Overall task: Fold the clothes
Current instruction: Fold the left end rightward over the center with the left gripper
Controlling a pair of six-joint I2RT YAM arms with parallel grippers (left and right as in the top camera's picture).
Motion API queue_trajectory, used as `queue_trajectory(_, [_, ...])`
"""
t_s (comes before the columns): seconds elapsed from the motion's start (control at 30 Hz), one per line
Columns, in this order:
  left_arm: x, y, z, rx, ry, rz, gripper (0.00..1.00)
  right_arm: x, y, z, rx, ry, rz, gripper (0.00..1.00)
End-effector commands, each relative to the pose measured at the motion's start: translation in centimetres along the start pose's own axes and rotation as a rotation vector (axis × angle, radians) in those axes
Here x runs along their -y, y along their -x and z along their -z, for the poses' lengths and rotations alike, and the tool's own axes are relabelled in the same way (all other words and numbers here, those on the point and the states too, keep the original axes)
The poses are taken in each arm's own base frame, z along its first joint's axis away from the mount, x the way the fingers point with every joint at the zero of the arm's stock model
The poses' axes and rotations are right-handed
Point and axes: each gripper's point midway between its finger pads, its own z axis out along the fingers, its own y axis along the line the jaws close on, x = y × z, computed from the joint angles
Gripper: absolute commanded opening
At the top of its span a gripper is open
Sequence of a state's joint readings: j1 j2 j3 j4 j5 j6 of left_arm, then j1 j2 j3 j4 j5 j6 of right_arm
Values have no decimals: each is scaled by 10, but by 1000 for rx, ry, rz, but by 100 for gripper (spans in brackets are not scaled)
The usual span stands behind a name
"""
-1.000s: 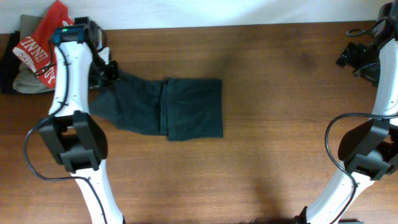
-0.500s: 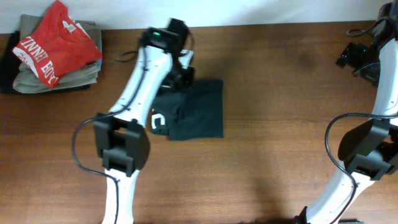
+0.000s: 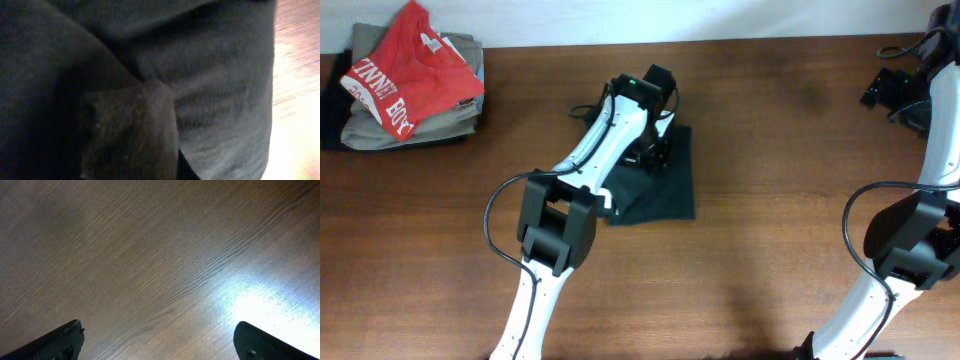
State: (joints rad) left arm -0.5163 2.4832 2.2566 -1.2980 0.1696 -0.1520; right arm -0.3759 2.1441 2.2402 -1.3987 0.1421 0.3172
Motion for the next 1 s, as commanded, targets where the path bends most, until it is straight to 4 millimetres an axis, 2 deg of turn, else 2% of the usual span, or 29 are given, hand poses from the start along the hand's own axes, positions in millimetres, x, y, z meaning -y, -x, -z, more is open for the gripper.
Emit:
queue_trajectory(0.0, [25,2,-3,8,-56,-16,44,3,2,5,18,-14,-2,99])
queue_trajectory(0.03, [26,1,-3,7,-56,-19,56,3,2,5,18,-14,-2,99])
queue_trajectory(0.1, [28,1,-4,6,-58,-22,67,3,2,5,18,-14,-2,99])
queue_trajectory(0.27, [52,7,9,25,-183,-34,67,3,2,5,18,-14,-2,99])
queue_trajectory(0.37, [74,21,35,91,-279,-76,67,3,2,5,18,-14,-2,99])
queue_trajectory(0.53, [103,32,70,182,-305,-140,68,3,2,5,18,-14,-2,99])
queue_trajectory(0.67, [119,22,71,162,-301,-174,71,3,2,5,18,-14,-2,99])
queue_trajectory(0.73, [115,24,70,172,-269,-171,71,3,2,5,18,-14,-2,99])
queue_trajectory(0.8, [96,34,78,214,-200,-152,73,3,2,5,18,-14,-2,99])
queue_trajectory(0.83, [84,39,82,232,-159,-129,75,3,2,5,18,-14,-2,99])
queue_trajectory(0.97, [6,55,97,281,-4,48,76,3,2,5,18,-14,-2,99])
